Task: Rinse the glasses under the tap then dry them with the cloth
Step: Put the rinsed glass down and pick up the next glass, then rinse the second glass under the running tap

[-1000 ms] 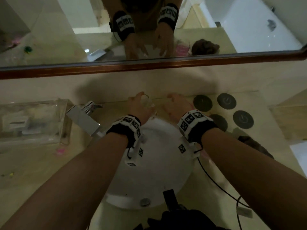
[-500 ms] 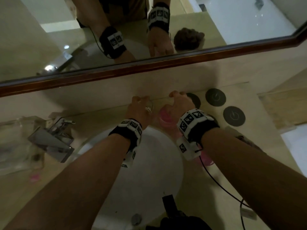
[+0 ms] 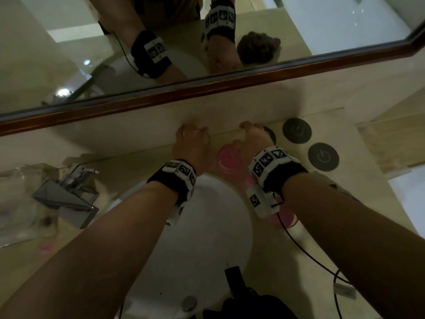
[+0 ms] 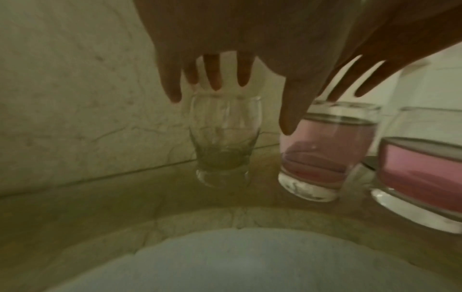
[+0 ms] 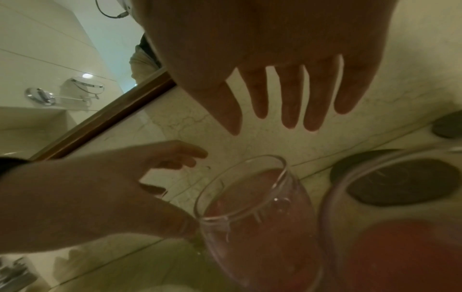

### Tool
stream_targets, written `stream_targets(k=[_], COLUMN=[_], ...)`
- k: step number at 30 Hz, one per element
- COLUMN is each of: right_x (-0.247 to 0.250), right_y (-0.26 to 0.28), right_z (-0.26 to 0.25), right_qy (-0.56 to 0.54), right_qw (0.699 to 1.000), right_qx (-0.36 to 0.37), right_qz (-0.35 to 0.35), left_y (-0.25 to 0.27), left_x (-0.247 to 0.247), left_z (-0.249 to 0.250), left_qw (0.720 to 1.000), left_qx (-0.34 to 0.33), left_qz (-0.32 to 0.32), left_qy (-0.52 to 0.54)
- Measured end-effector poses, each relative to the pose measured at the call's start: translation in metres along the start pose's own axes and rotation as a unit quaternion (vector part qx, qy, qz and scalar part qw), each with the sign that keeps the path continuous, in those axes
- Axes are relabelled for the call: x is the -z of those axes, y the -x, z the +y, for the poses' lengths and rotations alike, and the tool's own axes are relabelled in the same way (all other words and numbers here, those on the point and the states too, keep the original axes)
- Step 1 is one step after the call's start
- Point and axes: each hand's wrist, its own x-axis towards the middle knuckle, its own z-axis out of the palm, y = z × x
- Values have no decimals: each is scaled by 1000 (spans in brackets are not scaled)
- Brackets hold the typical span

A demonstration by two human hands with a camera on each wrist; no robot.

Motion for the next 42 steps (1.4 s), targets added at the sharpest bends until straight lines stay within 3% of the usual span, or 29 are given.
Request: stream_targets(k=[3,7,13,18,27,33,42], right_x=[3,5,14,13,15,22,15], right_y=[0,5,13,15,12,21,65], right_z=[3,11,26,30,30,19,-29], right_qy=[-13,-28,0,0,-7,-2,-86], right_qw=[1000,999,999,1000,999,1000,995], right_qx=[-15,-19,-32,-27,-23,-15,39], right_qz=[4,25,-1,-10,-22,-15,9], left_y=[17,21,7,1,0,9,71], left_x=[10,8,-8,-18,-19,10,59], left_z=[20,36,52,58,57,58,29], left_qw=[994,985,977,978,991,994,982], left_qx=[-74,-166,-156,-129,-98,-73,-21], left_qz=[36,-25,-125,-134,-83,-60,94], left_qy=[-75,-48,-73,-94,-24,52,160])
